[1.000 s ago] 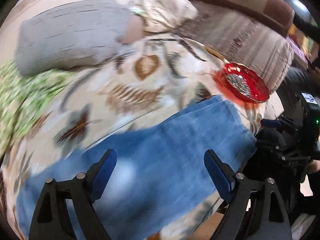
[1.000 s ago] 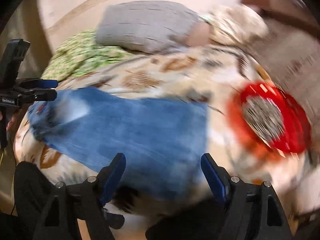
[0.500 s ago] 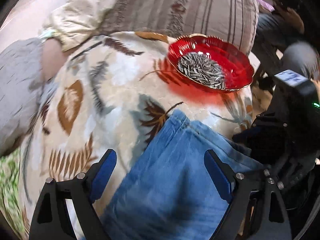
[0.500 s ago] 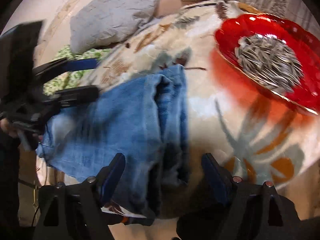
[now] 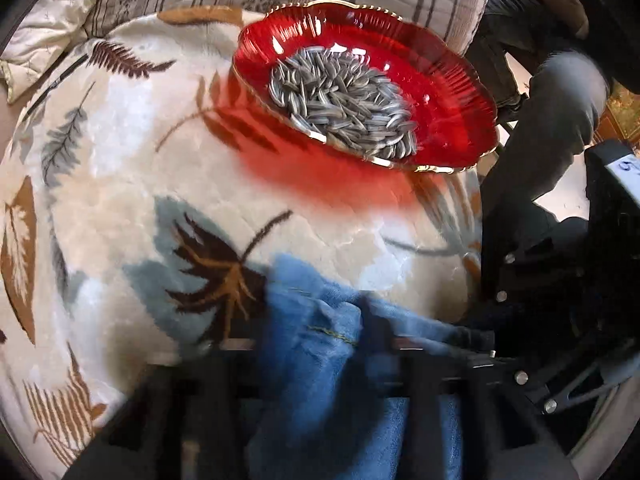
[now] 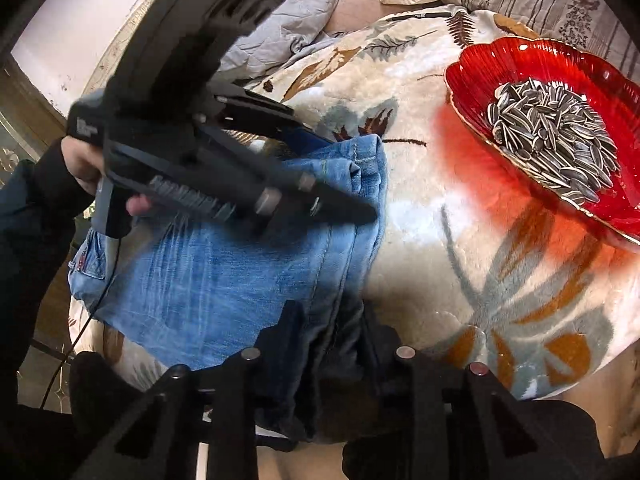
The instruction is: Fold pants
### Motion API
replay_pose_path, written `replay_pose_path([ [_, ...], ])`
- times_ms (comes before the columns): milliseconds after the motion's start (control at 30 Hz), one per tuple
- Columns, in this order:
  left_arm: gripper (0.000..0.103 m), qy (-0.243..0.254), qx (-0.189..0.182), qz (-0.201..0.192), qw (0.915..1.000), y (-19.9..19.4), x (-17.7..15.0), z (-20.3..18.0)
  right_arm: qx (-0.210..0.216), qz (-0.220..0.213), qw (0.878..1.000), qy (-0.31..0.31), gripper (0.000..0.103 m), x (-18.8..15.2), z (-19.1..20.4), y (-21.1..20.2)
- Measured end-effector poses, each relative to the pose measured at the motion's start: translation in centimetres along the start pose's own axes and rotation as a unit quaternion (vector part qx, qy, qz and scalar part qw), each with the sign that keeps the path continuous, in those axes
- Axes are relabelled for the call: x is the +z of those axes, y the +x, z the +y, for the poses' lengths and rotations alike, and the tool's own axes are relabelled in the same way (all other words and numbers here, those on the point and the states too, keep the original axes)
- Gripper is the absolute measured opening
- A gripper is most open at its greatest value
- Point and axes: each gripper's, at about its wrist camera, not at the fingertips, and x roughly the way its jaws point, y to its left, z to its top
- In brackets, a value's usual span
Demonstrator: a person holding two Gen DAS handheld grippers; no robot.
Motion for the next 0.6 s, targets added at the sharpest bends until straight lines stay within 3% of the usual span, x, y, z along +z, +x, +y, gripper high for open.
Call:
replay_pose_path([
  [100, 0.013, -0.012, 0.004, -0.013, 0.9998, -1.3, 0.3, 0.0, 0.019, -0.015, 1.0, 0.003, 0.013, 0.1, -0.1, -0.9],
  [233, 0.012, -0.024, 0.001, -0.055, 0.9982, -3.2, 1.6, 0.1, 0.018, -0.037, 0.999, -0.006, 0.012, 0.9, -0.1, -2.6],
  [300, 0.012, -0.037, -0.002, -0.07, 0.9969, -3.6, 2.8, 0.7, -0.004, -0.053, 0.999, -0.008, 0.012, 1.5, -0.6, -3.6],
  [467, 0.013, -0.061, 0.011, -0.035, 0.9975, -1.4, 3.4, 1.7, -0.03, -0.045, 0.999, 0.0, 0.012, 2.2, -1.6, -3.0],
  [600, 0.013, -0.072, -0.004, -0.057, 0.9958, -3.4, 2.8, 1.9, -0.031, -0.047, 0.998, -0.007, 0.012, 2.1, -1.5, -3.2],
])
